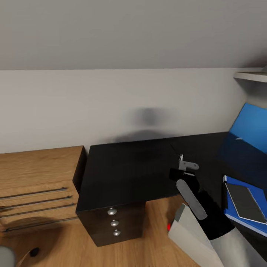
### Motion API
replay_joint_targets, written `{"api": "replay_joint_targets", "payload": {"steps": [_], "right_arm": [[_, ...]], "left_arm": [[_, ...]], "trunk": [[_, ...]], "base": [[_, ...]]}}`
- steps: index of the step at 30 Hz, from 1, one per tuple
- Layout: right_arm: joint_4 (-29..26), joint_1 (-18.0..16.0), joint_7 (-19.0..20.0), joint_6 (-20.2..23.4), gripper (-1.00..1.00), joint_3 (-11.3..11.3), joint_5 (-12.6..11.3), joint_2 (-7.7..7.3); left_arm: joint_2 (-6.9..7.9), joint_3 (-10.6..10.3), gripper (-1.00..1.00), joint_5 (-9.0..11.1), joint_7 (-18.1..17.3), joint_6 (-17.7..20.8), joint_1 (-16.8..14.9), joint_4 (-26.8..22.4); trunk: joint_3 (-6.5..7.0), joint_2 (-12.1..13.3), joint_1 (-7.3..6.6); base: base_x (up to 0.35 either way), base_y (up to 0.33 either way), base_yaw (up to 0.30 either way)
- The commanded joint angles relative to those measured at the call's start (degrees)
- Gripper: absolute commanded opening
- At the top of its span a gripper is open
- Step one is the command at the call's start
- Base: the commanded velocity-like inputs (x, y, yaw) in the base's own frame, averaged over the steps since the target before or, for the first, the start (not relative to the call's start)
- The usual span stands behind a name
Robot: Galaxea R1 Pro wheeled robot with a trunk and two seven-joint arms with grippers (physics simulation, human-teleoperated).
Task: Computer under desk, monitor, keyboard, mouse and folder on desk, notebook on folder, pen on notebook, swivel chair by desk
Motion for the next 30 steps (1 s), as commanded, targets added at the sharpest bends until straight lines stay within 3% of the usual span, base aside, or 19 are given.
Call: {"api": "replay_joint_targets", "payload": {"steps": [1,5,15,19,26,30], "right_arm": [[0.1,-0.1,0.8,1.0,-1.0,-1.8,-0.5,-0.5],[0.8,-0.1,5.3,3.3,-1.0,-5.6,-0.3,-1.71],[4.1,-0.2,11.0,4.4,-1.0,-13.0,-0.3,-7.5],[4.2,-0.2,11.5,4.4,-1.0,-13.8,-0.3,-8.65],[6.9,-0.2,11.5,4.3,-1.0,-13.8,0.0,-8.74],[7.6,-0.2,11.5,4.3,-1.0,-13.7,0.2,-8.68]], "left_arm": [[0.1,-0.5,1.0,0.4,0.5,-0.1,0.0,-0.1],[0.11,-0.5,1.0,0.4,0.5,-0.2,0.0,-0.1],[0.17,-0.4,1.0,0.5,0.6,-0.1,0.0,0.0],[0.16,-0.5,1.0,0.5,0.6,-0.2,0.0,1.6],[0.22,-0.2,1.0,0.6,0.4,-0.8,0.0,8.8],[0.24,-0.1,1.0,0.7,0.4,-7.3,0.0,14.0]], "trunk": [[-0.05,0.0,0.01],[-0.05,0.0,0.01],[-0.05,0.0,0.01],[-0.05,0.0,0.01],[-0.05,0.0,0.01],[-0.05,0.0,0.01]], "base": [[0.0,0.0,-0.297],[0.0,0.0,-0.297],[0.0,0.0,-0.297],[0.0,0.0,-0.297],[0.0,0.0,-0.297],[0.0,0.0,-0.297]]}}
